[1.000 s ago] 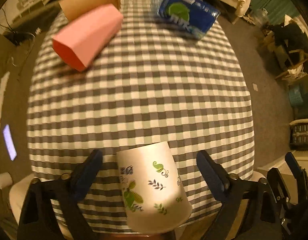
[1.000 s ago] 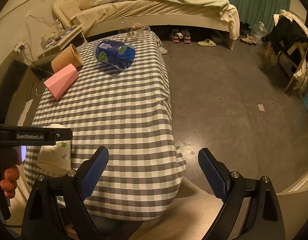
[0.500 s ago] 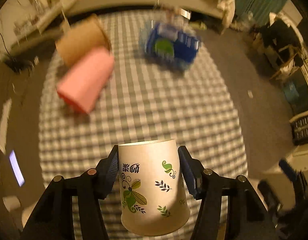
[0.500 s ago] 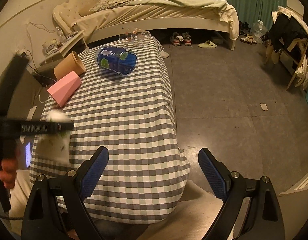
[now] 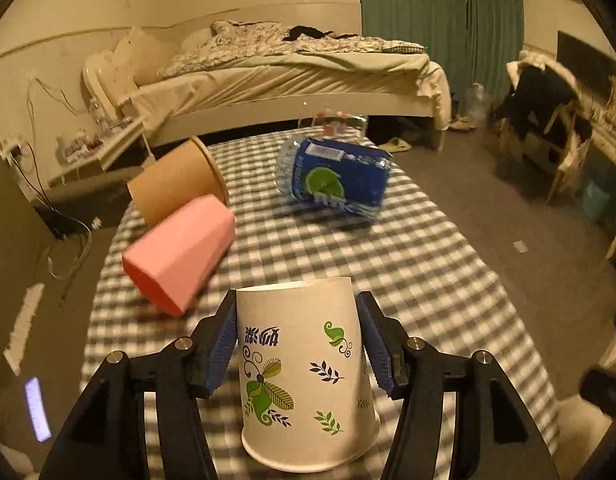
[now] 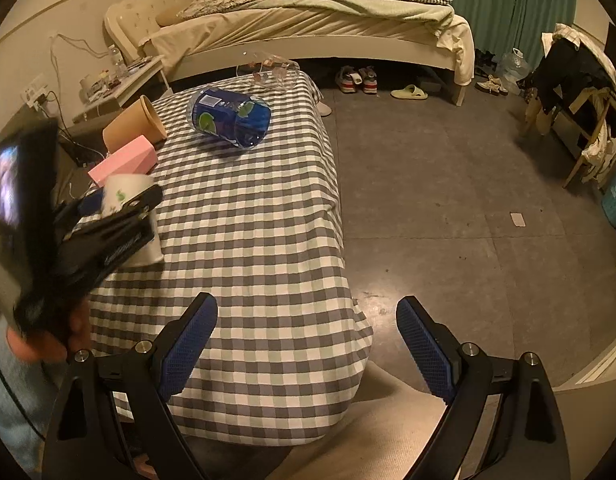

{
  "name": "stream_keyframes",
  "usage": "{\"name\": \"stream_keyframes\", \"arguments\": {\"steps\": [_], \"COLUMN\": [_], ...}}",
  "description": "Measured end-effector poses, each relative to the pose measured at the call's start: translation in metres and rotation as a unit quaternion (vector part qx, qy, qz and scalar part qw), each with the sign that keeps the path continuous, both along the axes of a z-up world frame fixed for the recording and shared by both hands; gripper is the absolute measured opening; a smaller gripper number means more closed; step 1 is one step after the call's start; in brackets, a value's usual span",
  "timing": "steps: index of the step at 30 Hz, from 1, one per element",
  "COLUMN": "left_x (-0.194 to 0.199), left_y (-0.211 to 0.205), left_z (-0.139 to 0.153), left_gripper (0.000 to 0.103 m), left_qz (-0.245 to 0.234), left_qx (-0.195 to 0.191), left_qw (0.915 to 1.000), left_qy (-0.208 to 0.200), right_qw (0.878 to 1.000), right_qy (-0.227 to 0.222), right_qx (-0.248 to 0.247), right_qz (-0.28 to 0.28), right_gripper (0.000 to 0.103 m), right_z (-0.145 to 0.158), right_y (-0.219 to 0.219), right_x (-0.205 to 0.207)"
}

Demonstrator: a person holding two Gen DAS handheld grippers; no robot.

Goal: Flip cup upside down
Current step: 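Lower the cup onto the table and open the left gripper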

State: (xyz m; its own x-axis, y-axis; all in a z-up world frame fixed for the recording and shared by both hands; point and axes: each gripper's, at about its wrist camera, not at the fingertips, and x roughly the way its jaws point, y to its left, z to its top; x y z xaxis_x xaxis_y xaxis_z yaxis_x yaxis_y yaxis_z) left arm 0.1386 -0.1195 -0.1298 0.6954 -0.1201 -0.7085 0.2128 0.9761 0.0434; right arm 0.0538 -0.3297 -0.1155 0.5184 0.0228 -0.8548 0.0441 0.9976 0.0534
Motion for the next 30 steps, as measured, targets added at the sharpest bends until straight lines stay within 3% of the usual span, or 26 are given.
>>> {"name": "stream_keyframes", "arguments": {"steps": [8, 18, 23, 26, 30], "left_x": [-0.041, -0.060, -0.064, -0.066, -0.069], "left_y": [0.005, 0.014, 0.012, 0.012, 0.013], "left_z": [0.002, 0.000, 0.003, 0.011, 0.029], "left_gripper": [0.059, 0.059, 0.061, 0.077, 0.078], "left_qz": [-0.030, -0.010, -0.016, -0.014, -0.013], "left_qx": [-0.002, -0.026, -0.027, -0.036, -0.039], "left_qw": [0.9995, 0.9989, 0.9989, 0.9988, 0.9991], "left_qy": [-0.002, 0.036, 0.035, 0.031, 0.011], "right_qw": [1.000, 1.000, 1.000, 1.000, 0.999], "right_qy": [0.000, -0.005, -0.013, -0.020, -0.036], "right_qx": [-0.004, -0.006, -0.004, 0.002, -0.002], "right_qz": [-0.003, -0.003, -0.005, -0.004, -0.003], "right_gripper": [0.091, 0.091, 0.091, 0.091, 0.091], "right_z": [0.001, 0.008, 0.015, 0.022, 0.036], "right_y": [0.002, 0.005, 0.004, 0.003, 0.005], "right_x": [0.005, -0.005, -0.010, -0.014, -0.022]}}
